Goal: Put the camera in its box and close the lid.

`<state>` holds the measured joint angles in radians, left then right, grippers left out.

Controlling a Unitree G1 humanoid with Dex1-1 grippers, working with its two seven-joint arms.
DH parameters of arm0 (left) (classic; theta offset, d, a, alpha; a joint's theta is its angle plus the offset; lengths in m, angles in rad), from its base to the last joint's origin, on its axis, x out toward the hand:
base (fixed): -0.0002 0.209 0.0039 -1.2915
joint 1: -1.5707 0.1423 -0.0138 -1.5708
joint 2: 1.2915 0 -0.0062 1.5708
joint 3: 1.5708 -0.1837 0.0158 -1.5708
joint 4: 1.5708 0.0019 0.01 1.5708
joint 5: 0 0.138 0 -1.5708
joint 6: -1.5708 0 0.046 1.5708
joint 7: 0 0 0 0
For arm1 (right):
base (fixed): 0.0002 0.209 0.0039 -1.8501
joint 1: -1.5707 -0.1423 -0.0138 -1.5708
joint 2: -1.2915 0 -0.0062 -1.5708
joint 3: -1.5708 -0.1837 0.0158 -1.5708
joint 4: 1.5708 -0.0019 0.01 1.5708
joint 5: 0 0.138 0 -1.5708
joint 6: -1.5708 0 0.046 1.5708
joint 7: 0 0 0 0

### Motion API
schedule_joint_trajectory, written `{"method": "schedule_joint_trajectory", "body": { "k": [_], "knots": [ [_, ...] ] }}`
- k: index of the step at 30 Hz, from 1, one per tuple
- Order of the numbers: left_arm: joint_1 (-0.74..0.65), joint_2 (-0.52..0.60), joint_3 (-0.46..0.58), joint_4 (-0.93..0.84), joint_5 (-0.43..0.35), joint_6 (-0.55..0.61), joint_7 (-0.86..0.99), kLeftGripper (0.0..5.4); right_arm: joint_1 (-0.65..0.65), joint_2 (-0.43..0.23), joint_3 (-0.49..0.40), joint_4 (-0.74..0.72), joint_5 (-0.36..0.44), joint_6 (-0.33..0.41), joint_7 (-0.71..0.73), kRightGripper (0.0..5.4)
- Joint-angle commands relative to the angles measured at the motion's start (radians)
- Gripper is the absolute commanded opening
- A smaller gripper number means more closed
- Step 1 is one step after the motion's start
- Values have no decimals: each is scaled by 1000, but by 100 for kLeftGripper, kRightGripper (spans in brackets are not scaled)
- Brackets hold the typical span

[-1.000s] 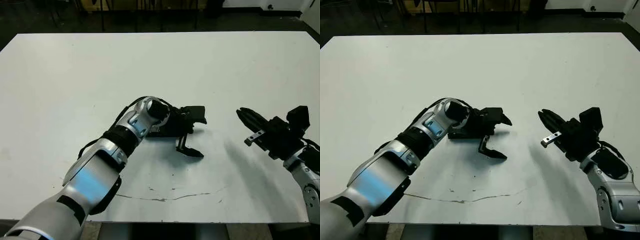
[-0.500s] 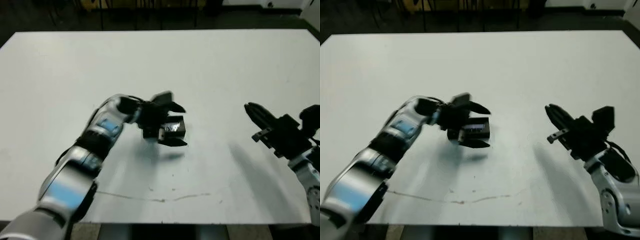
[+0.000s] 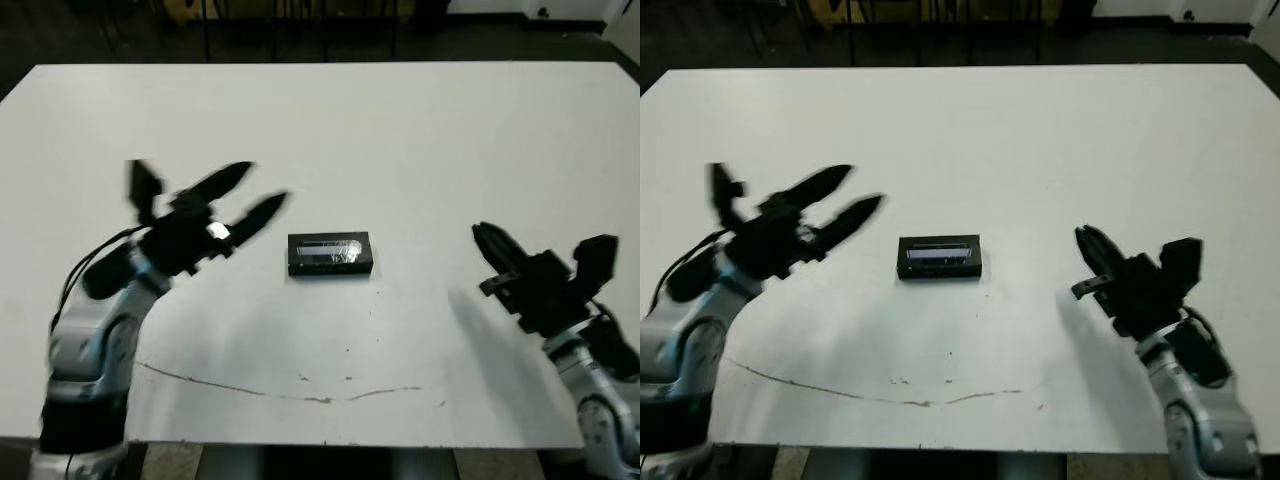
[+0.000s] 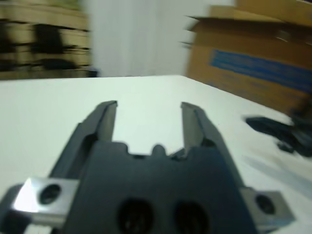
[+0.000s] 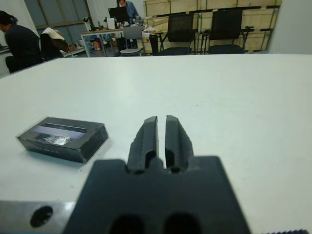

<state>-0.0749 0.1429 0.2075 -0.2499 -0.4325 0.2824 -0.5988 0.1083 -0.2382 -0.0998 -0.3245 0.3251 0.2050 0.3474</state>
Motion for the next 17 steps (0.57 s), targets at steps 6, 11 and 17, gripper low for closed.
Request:
{"method": "schedule_joint_trajectory", "body": {
  "k": [6, 11, 17],
  "knots": [
    [176, -145, -58, 167, 263, -431, 264, 127, 40, 98, 108, 102, -219, -245, -122, 0],
    [205, -206, -96, 228, 343, -541, 398, 33, 38, 126, 125, 116, -248, -320, -146, 0],
    [199, -208, -121, 208, 358, -542, 460, 1, 43, 149, 134, 66, -272, -287, -193, 0]
  ]
}}
